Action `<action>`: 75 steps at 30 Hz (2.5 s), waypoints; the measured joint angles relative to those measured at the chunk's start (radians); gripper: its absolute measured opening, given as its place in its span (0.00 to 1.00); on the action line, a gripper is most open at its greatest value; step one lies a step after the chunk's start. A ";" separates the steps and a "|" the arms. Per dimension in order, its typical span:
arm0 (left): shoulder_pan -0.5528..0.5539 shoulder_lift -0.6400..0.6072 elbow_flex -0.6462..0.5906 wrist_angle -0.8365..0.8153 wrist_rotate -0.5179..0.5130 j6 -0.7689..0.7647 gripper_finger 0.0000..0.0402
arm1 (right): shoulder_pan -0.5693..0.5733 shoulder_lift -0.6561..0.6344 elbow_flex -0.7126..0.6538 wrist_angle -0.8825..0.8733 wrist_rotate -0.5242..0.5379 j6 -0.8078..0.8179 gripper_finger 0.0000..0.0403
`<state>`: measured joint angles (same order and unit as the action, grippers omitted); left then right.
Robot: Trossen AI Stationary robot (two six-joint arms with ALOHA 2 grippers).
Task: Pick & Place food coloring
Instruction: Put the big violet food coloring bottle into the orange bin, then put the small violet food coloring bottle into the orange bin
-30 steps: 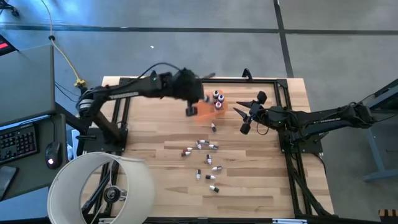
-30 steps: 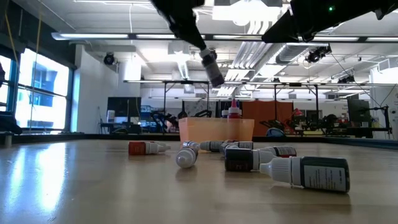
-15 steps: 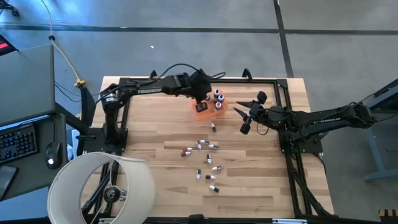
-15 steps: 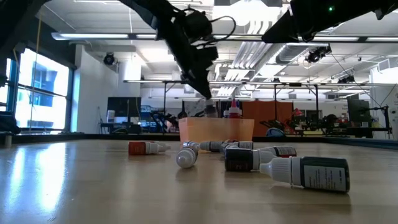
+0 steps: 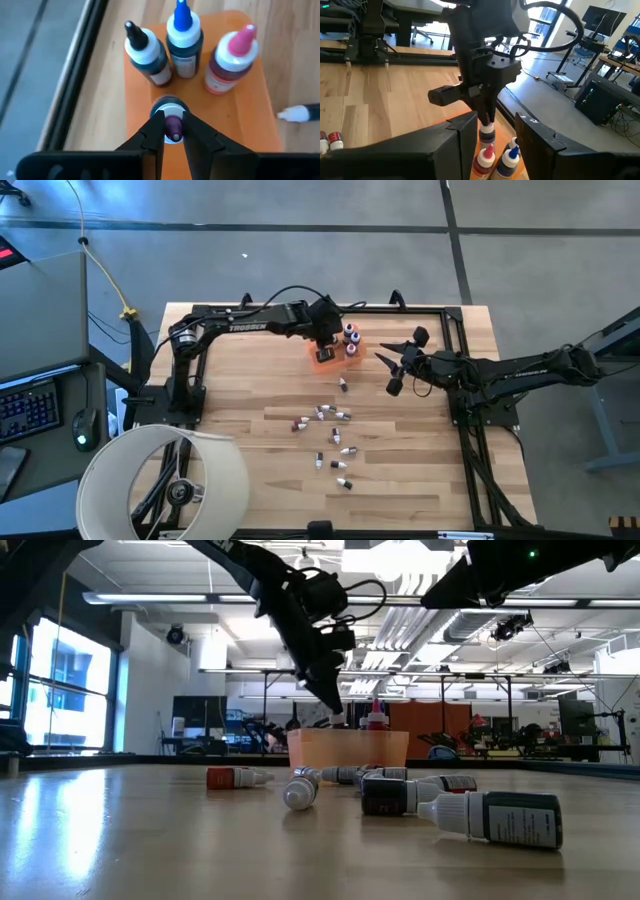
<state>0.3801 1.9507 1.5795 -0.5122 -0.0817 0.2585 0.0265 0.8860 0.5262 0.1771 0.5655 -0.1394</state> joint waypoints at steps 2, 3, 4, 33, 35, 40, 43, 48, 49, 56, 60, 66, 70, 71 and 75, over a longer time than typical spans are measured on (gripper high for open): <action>-0.001 0.000 0.000 0.010 -0.027 0.014 0.15 | 0.000 0.000 0.000 0.000 0.000 0.000 0.31; -0.001 0.001 0.000 0.017 -0.036 0.026 0.15 | 0.000 0.000 0.000 0.000 0.000 0.000 0.31; 0.000 0.001 0.000 0.025 -0.038 0.037 0.15 | 0.000 0.000 0.000 0.000 0.000 0.000 0.31; 0.000 0.021 0.001 0.135 -0.038 0.080 0.20 | 0.000 0.000 0.000 0.000 -0.002 0.000 0.31; 0.005 0.027 -0.003 0.111 -0.028 0.052 0.20 | 0.000 0.000 0.000 0.000 -0.003 0.000 0.31; 0.013 0.024 0.000 0.140 -0.067 0.051 0.20 | 0.000 0.000 0.000 0.000 -0.010 0.000 0.31; 0.013 0.024 0.000 0.170 -0.116 0.052 0.20 | 0.000 0.000 0.000 0.000 -0.022 0.000 0.31; 0.012 -0.012 -0.001 0.117 -0.114 0.051 0.20 | 0.000 0.000 0.000 0.000 -0.022 0.000 0.31; 0.009 -0.024 0.000 0.101 -0.117 0.051 0.20 | 0.000 0.000 0.000 0.000 -0.022 0.000 0.31; -0.039 -0.131 -0.002 0.007 -0.155 0.007 0.20 | 0.000 0.000 0.000 0.000 -0.022 0.000 0.31; -0.091 -0.251 0.000 -0.076 -0.236 -0.016 0.20 | 0.000 0.000 0.000 -0.015 -0.061 0.035 0.31; -0.186 -0.429 -0.001 -0.310 -0.322 -0.145 0.20 | 0.001 0.023 0.000 -0.004 -0.152 0.102 0.31; -0.254 -0.522 -0.044 -0.448 -0.301 -0.298 0.20 | 0.000 0.092 0.000 0.063 -0.083 0.106 0.31; -0.276 -0.541 -0.073 -0.454 -0.312 -0.315 0.20 | 0.000 0.116 0.000 0.076 -0.073 0.106 0.31; -0.372 -0.632 -0.257 -0.396 -0.383 -0.412 0.20 | 0.000 0.241 0.003 0.170 -0.096 0.106 0.31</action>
<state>0.0077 1.3184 1.3225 -0.9085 -0.4652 -0.1539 0.0269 1.1273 0.5292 0.3467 0.4698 -0.0330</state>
